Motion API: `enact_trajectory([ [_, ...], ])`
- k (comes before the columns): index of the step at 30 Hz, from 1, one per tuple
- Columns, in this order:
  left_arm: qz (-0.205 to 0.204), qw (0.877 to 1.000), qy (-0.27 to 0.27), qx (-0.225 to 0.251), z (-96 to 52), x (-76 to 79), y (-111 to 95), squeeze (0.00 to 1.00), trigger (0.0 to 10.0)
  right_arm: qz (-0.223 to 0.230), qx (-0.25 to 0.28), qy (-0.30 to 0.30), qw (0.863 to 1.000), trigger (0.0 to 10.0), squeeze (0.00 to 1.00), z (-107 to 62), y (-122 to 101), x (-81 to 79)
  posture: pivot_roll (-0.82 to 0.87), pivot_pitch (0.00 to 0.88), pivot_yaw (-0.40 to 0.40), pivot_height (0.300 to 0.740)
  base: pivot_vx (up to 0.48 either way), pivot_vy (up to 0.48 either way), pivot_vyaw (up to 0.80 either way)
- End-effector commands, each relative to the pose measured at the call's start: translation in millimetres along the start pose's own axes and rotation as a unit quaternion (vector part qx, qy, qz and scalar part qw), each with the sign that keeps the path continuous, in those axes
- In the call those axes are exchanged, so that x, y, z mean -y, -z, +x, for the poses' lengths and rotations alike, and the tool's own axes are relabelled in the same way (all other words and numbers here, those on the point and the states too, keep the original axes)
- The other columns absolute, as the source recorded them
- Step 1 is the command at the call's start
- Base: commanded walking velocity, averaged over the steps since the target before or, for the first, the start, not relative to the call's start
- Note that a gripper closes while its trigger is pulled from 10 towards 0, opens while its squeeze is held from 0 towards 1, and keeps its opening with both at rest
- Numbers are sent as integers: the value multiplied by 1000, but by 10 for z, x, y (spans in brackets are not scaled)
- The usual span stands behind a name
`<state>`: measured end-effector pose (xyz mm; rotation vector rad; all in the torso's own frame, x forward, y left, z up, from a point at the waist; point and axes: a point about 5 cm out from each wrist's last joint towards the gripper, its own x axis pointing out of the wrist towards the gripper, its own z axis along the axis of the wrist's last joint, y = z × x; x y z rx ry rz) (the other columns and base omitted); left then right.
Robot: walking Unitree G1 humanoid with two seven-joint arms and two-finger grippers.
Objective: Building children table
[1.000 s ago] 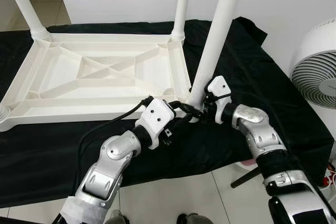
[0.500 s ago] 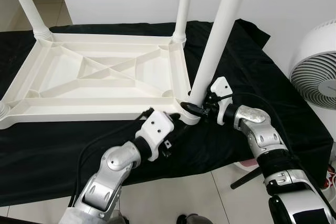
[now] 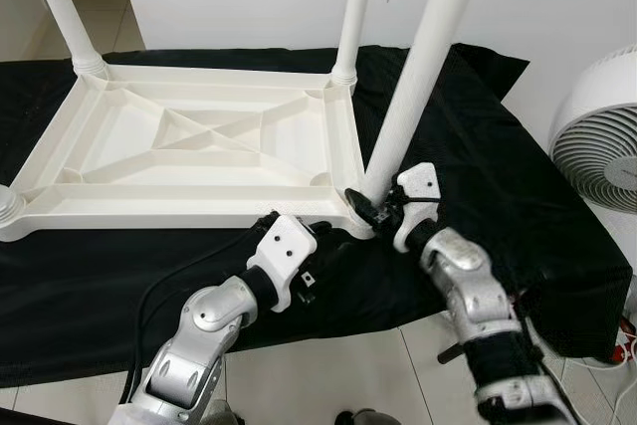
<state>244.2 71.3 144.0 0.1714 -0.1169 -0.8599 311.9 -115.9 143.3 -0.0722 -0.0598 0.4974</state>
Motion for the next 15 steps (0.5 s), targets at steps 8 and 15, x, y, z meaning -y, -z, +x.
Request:
enact_trajectory([
  [8,2,1000,3,3,23,-23,-30,0,10000,72,-25,211,975,10000,0,-51,125,-69,-36,66,-9,740,0,0,0],
  [15,3,1000,4,6,26,-30,-41,0,10000,95,20,205,974,10000,941,-74,-22,-67,-38,63,-10,740,0,0,0],
])
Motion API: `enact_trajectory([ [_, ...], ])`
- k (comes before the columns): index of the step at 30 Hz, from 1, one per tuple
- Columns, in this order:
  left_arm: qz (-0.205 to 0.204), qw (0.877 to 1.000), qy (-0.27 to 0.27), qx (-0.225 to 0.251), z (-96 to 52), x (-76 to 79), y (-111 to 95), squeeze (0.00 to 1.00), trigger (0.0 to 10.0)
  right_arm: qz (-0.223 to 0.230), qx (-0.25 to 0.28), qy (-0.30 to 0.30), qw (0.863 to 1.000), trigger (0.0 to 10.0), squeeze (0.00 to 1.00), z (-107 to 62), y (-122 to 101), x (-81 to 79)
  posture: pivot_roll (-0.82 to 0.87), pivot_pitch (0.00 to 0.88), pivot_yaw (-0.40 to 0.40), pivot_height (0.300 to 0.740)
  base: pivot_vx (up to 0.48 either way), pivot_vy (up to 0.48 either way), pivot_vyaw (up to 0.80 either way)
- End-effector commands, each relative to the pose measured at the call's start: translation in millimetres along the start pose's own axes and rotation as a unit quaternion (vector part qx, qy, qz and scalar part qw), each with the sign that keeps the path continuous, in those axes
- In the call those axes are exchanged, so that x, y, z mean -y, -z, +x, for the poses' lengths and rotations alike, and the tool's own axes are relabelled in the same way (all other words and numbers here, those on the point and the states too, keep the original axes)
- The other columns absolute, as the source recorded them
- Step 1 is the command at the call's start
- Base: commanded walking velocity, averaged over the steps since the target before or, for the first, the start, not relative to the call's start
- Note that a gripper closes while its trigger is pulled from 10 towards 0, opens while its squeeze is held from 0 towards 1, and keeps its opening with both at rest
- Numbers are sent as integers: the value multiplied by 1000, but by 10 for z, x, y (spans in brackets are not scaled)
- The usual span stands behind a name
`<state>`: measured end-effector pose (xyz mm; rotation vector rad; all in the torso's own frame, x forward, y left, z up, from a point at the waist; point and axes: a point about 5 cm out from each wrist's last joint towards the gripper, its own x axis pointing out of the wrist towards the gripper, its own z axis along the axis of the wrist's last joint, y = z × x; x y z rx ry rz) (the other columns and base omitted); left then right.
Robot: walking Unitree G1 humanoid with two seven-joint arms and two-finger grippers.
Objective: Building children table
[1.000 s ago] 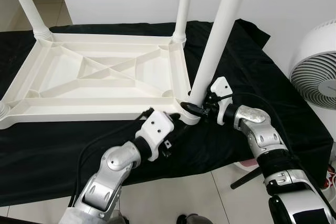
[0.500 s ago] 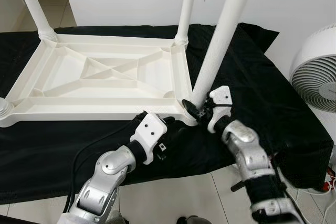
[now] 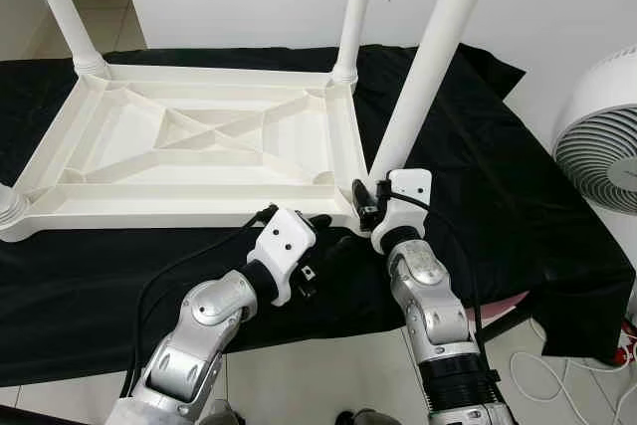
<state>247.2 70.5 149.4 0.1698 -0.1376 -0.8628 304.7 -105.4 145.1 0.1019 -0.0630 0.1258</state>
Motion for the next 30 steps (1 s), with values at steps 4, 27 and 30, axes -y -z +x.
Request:
enact_trajectory([
  [4,1,1000,2,-2,2,-13,-1,0,10000,20,11,-30,999,10000,1000,-62,-51,81,-38,58,-15,740,0,0,0],
  [27,9,1000,7,1,41,-28,-25,0,10000,-155,-40,-340,927,10000,0,174,-1,373,-35,36,-17,740,0,0,0],
  [30,9,1000,8,2,43,-28,-29,0,10000,-157,-45,-345,924,10000,0,213,6,375,-37,35,-12,740,0,0,0],
])
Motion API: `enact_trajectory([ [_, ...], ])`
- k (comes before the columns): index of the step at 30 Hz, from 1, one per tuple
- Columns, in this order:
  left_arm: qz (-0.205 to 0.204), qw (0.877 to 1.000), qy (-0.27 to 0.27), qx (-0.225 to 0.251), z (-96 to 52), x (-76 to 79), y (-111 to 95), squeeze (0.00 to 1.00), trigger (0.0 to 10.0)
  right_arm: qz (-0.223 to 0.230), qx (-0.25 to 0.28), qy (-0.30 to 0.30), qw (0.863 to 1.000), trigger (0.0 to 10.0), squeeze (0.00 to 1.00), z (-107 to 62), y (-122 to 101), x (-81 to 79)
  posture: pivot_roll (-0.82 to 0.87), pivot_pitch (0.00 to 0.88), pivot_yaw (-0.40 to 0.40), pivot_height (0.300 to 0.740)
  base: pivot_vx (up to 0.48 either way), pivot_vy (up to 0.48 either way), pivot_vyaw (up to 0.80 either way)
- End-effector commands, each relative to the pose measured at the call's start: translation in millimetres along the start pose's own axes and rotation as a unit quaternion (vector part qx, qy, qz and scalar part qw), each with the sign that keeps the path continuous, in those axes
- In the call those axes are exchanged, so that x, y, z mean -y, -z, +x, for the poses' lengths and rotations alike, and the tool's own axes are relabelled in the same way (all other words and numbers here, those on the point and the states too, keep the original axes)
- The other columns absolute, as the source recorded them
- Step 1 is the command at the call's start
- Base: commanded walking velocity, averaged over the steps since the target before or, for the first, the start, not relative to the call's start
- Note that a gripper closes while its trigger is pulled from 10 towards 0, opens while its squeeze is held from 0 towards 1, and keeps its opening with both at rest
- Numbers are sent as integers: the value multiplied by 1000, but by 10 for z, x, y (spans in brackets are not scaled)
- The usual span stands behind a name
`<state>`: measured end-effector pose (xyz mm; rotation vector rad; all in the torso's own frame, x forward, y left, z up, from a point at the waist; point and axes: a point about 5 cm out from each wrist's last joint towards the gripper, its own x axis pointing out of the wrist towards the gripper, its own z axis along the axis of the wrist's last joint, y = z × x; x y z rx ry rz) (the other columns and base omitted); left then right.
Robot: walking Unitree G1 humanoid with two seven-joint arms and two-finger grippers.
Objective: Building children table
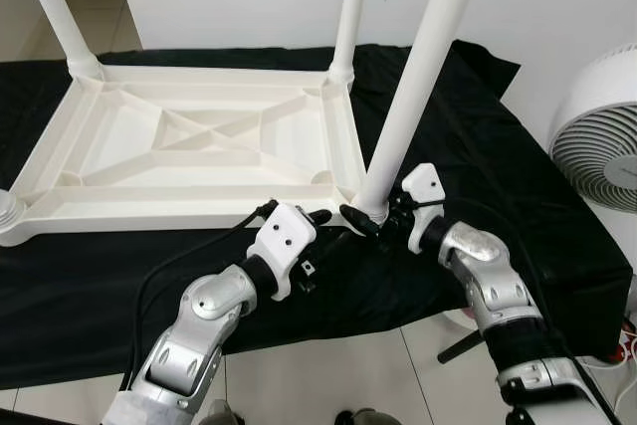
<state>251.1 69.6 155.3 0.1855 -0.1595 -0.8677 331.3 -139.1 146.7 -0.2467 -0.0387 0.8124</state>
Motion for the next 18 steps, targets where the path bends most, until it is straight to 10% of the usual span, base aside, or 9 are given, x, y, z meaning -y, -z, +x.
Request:
enact_trajectory([
  [1,-2,1000,5,-5,8,8,22,0,10000,0,-7,-7,1000,10000,0,-7,43,-11,-37,35,-12,740,0,0,0],
  [4,-2,1000,8,-4,10,13,20,0,10000,-3,-13,-15,1000,10000,0,22,55,6,-39,34,-8,740,0,0,0],
  [5,-2,1000,11,-4,13,21,20,0,10000,-9,-20,-26,999,7490,0,50,73,17,-42,32,-5,740,0,0,0],
  [6,-2,1000,14,-3,25,24,15,0,10000,-9,-28,-37,999,0,0,83,97,22,-46,30,0,740,0,0,0],
  [18,-2,1000,18,1,47,31,-3,0,10000,-11,-36,-66,997,0,0,98,200,1,-48,45,4,740,0,0,0],
])
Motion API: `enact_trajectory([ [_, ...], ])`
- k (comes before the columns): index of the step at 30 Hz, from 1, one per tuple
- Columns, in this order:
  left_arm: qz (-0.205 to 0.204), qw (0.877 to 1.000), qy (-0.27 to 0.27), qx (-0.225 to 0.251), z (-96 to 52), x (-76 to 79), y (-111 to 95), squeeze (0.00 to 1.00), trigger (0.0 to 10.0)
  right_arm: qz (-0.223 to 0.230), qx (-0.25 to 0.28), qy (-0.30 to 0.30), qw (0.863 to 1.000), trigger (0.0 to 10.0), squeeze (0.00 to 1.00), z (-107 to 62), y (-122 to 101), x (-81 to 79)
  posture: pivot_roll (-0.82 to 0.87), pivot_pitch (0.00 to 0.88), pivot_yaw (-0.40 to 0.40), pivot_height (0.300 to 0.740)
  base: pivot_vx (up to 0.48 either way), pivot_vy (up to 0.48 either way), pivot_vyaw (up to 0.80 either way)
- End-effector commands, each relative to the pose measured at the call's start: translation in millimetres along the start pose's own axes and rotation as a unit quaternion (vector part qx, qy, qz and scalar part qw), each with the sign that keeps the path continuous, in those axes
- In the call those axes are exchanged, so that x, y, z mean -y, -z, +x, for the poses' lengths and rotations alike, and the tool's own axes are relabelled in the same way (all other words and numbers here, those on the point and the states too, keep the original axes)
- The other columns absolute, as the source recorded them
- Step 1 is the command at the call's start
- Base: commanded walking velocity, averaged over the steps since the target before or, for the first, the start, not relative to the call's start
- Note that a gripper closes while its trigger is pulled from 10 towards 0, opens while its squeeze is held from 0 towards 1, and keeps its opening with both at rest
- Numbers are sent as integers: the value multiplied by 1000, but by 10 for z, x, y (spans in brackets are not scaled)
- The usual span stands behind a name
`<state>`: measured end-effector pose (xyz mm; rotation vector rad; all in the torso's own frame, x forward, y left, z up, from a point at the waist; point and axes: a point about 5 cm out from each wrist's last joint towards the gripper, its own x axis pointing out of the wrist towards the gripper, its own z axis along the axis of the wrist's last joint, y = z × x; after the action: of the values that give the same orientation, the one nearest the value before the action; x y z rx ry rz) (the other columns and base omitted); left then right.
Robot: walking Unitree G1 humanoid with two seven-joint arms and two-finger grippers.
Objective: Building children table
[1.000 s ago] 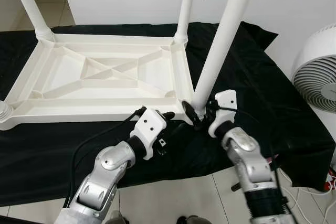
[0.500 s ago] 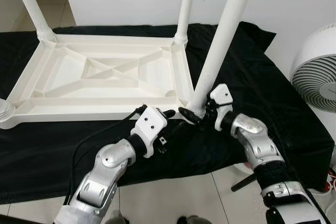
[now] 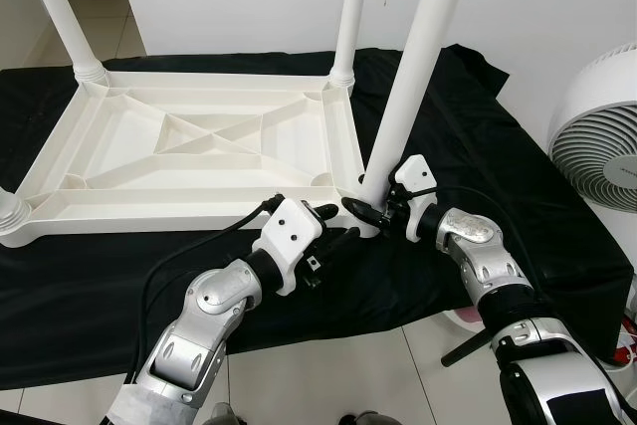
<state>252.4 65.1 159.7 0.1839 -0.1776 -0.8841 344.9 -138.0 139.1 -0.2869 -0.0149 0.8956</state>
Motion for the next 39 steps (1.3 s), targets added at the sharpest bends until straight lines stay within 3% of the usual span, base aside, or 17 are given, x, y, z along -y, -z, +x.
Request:
enact_trajectory([
  [1,-6,1000,11,-9,0,24,42,0,10000,2,-21,-12,1000,10000,0,-15,109,-61,-48,45,4,740,0,0,0],
  [5,-8,1000,10,-9,-2,32,44,0,10000,3,-9,43,999,10000,0,-67,90,-33,-52,56,-1,740,0,0,0],
  [7,-8,1000,10,-9,-2,32,44,0,10000,3,-9,43,999,10000,0,-67,90,-33,-52,56,-1,740,0,0,0],
  [9,-6,1000,8,-8,1,18,41,0,10000,12,4,89,996,10000,0,-65,75,-65,-53,59,-1,740,0,0,0],
  [12,-6,1000,8,-8,1,18,41,0,10000,12,4,89,996,10000,0,-65,75,-65,-53,59,-1,740,0,0,0],
  [13,1,1000,5,-11,7,-13,42,0,10000,29,13,153,988,10000,0,-29,60,-140,-53,58,-1,740,0,0,0],
  [15,1,1000,5,-10,10,-20,37,0,10000,45,14,188,981,10000,0,-4,58,-179,-53,58,-1,740,0,0,0],
  [17,1,1000,5,-10,10,-20,37,0,10000,45,14,188,981,10000,0,-4,58,-179,-53,58,-1,740,0,0,0],
  [21,-1,1000,4,-7,5,-14,26,0,10000,87,28,260,961,10000,0,74,28,-322,-44,60,-9,740,0,0,0],
  [31,-3,1000,-5,-7,-13,-1,27,0,10000,116,49,343,931,10000,0,211,-125,-488,-33,65,-17,740,0,0,0],
  [32,-4,1000,-6,-7,-15,4,28,0,10000,125,51,339,931,10000,337,235,-146,-535,-31,66,-19,740,0,0,0],
  [33,-4,1000,-6,-7,-16,8,29,0,10000,127,55,333,933,10000,1000,247,-171,-565,-31,66,-19,740,0,0,0],
  [39,-5,1000,-6,-6,-12,12,27,0,10000,122,58,328,935,10000,1000,208,-210,-543,-36,67,-24,740,0,0,0],
])
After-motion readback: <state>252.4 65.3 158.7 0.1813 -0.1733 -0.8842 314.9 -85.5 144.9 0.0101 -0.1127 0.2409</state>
